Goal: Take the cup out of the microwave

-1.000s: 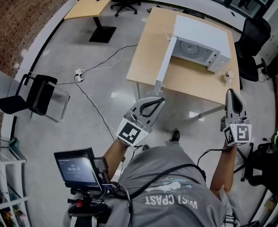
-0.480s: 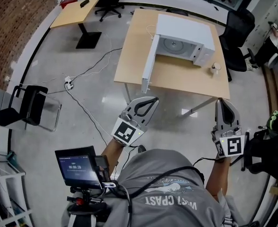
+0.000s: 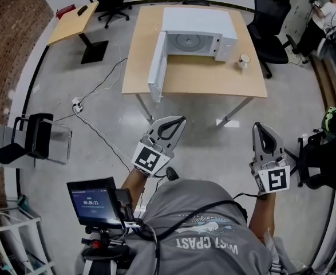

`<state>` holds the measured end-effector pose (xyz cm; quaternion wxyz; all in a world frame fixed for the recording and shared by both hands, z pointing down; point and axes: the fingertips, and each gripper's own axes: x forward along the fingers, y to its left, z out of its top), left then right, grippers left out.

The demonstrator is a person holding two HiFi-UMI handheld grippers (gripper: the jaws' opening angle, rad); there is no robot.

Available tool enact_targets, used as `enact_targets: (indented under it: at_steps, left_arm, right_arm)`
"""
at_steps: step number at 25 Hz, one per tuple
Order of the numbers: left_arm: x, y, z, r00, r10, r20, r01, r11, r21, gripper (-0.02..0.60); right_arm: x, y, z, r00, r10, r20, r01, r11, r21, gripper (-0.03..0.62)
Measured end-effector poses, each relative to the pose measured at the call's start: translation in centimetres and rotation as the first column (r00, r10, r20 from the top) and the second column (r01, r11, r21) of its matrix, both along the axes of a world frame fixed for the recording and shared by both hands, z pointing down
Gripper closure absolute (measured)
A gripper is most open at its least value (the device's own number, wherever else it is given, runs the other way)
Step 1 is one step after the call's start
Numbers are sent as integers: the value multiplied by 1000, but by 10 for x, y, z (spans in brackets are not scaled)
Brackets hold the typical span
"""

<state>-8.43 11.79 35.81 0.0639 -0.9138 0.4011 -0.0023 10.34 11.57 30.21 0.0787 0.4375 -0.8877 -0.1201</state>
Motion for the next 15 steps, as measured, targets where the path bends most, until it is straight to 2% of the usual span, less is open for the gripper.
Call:
enact_targets:
  at_steps: [4, 9, 12, 15]
  left_arm:
    - [53, 27, 6, 1000, 6, 15, -6, 1000, 10, 555]
    - [87, 48, 15, 1000, -12, 27, 13, 999, -52, 555]
    - [110, 57, 10, 1000, -5, 31, 5, 1000, -7, 555]
    - [134, 66, 13, 1000, -12, 26, 13, 1000, -27, 555]
  right_arm:
    - [56, 26, 8, 999, 14, 30, -14, 1000, 0, 583]
    - [94, 46, 14, 999, 11, 31, -11, 1000, -3, 583]
    - [116, 54, 18, 999, 10, 34, -10, 1000, -4, 583]
    - [141, 63, 22, 999, 10, 34, -10, 1000, -7, 583]
